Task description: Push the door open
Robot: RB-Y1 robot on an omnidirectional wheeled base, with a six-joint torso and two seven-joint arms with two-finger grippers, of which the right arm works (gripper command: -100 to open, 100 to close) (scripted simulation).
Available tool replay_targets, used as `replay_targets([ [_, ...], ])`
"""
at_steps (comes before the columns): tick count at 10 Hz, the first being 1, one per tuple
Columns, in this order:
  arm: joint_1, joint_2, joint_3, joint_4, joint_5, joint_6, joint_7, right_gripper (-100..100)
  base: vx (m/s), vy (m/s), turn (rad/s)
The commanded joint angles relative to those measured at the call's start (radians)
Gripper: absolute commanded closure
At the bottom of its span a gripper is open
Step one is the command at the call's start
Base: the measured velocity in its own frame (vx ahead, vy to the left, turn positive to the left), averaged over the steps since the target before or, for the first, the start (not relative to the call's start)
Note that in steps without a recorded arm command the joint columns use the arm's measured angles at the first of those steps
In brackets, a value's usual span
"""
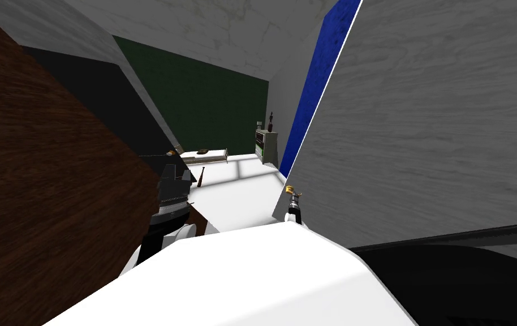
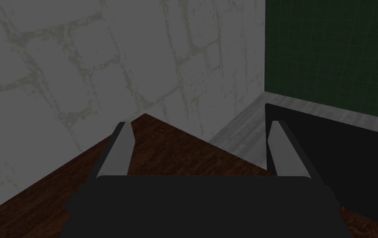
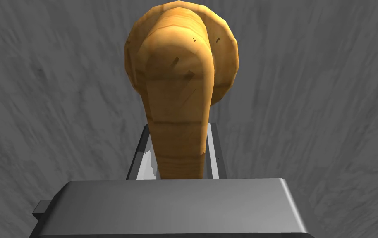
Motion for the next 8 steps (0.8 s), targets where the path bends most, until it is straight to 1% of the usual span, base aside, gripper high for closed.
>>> replay_targets([
  [1, 0.002, -0.002, -0.015, 0.001, -0.011, -0.002, 0.007, 100, 0.161, -0.034, -0.036],
  [2, 0.002, -0.003, -0.020, 0.001, -0.014, -0.003, 0.009, 100, 0.198, -0.014, -0.029],
  [3, 0.004, -0.005, -0.035, 0.003, -0.024, -0.005, 0.015, 100, 0.216, 0.007, -0.048],
  [4, 0.004, -0.005, -0.035, 0.003, -0.024, -0.005, 0.015, 100, 0.149, -0.006, -0.039],
  [5, 0.006, -0.008, -0.052, 0.004, -0.036, -0.007, 0.023, 100, 0.156, -0.014, -0.025],
  [8, 0.010, -0.013, -0.087, 0.007, -0.060, -0.012, 0.038, 100, 0.208, -0.028, -0.042],
])
